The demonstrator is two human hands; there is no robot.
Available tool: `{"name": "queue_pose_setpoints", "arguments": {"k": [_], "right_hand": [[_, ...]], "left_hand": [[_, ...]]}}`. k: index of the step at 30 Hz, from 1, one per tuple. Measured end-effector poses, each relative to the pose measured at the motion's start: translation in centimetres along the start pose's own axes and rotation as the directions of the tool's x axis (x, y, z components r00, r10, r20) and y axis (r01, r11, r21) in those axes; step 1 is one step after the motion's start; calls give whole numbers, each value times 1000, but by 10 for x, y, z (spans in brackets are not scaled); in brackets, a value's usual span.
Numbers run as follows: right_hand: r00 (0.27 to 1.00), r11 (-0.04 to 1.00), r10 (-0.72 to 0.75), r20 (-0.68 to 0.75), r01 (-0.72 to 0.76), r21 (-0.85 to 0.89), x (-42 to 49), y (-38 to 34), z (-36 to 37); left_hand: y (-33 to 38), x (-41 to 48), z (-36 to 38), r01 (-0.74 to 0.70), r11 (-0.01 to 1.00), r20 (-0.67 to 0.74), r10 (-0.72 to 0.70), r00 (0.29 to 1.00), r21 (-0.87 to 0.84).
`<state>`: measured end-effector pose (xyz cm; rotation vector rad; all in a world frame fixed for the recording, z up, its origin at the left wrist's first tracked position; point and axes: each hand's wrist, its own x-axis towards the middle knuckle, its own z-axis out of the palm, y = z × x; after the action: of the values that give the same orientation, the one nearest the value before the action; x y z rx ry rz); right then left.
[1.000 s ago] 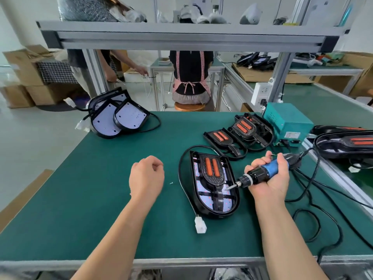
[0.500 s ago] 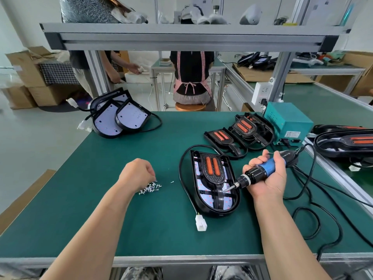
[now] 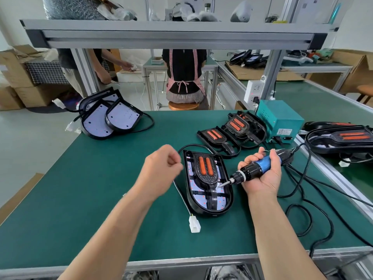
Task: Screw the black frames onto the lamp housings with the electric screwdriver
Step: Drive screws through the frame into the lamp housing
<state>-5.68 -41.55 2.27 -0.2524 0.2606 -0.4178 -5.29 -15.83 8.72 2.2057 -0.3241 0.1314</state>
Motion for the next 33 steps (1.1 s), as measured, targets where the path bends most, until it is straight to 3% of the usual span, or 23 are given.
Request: {"name": "queue_pose_setpoints", "arguments": {"k": [3,6,11,22,33], "right_hand": [[1000,1000,-10,0,10,29,1,-3,-1],[1000,998,-2,-2,3,70,2,-6,-1],[1000,995,-9,-12,10,99,3,-8,-1],[999,995,-26,-39,30,96,1,-7,2],[998,997,-23,-50,27,75,3,-5,0]], "left_hand": [[29,-17,33,-99,991,58,105,993,-93],[38,-30,62,-170,985,-19,170,985,-33],[35,-35,78,-125,992,-96,124,988,-11],[35,-34,83,-111,994,-103,110,989,-1],[39,-39,93,-223,965,-163,245,956,140]]}}
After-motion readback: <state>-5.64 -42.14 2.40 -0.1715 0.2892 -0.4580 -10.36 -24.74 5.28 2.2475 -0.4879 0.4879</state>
